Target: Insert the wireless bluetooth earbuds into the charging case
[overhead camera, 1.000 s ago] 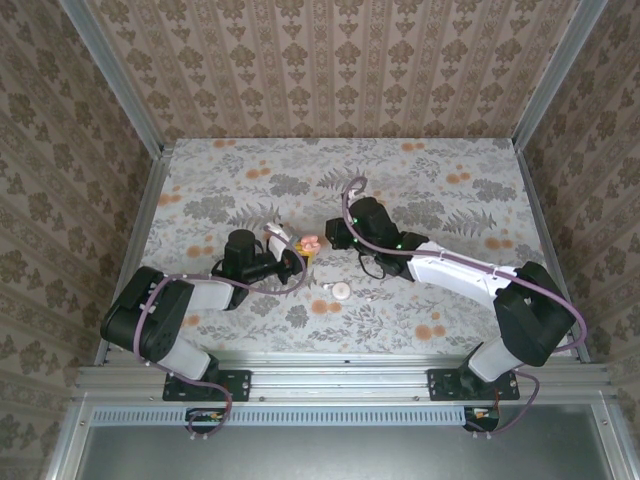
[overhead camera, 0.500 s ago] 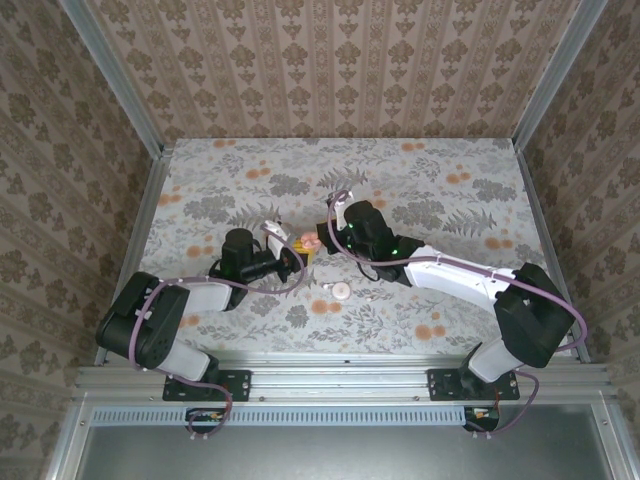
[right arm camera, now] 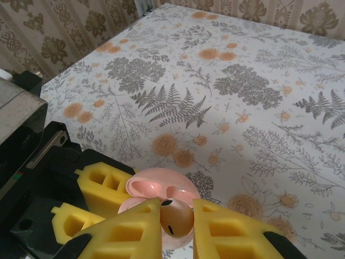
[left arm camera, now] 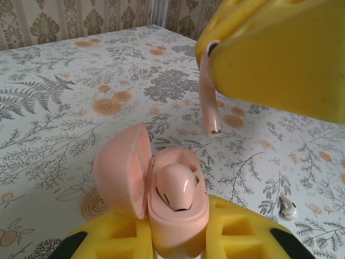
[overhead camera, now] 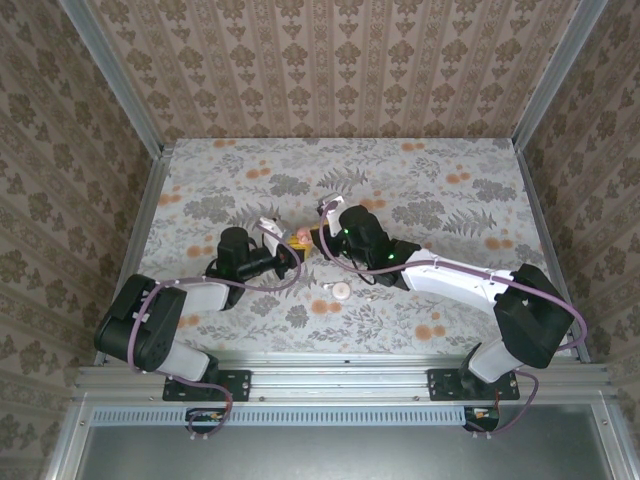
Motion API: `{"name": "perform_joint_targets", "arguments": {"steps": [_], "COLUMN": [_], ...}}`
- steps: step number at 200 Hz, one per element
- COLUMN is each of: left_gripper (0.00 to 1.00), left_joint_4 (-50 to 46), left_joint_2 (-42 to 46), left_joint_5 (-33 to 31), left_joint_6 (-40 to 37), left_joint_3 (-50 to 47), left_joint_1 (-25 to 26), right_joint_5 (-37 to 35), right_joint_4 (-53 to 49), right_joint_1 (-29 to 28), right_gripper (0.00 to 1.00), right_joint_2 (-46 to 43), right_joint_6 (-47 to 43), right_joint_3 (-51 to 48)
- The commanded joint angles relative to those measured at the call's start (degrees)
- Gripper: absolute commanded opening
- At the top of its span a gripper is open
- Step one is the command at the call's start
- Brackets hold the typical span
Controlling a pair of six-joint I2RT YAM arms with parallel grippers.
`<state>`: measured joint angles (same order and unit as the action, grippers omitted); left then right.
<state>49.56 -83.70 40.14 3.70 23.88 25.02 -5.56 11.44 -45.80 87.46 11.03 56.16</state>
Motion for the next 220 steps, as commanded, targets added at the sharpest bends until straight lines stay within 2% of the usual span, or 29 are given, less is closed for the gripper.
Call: {"name": "perform_joint_targets", "arguments": {"steps": [1, 132, 220], "left_gripper": [0.12, 0.12, 0.13], "left_joint_4": [2.63, 9.41, 9.98], "left_joint_2": [1.25, -0.76, -0.23], "left_joint_5": [1.62, 3.73, 3.76], "left_joint_6": [1.51, 5.93, 6.41], "left_joint_3": [0.20, -0.31, -0.07], "left_joint_1": [-0.21, -0.28, -0.35], "right_joint_5": [-2.21, -1.77, -0.97], "right_joint_4": [2.49, 4.52, 3.71], "right_joint_1": [-0.34, -0.40, -0.53], "right_gripper": [0.18, 0.18, 0.18], "right_joint_2": [-0.60, 1.20, 0.85], "right_joint_6": [-1.10, -1.01, -5.01], "right_joint_3": [-0.49, -0.22, -0.93]}}
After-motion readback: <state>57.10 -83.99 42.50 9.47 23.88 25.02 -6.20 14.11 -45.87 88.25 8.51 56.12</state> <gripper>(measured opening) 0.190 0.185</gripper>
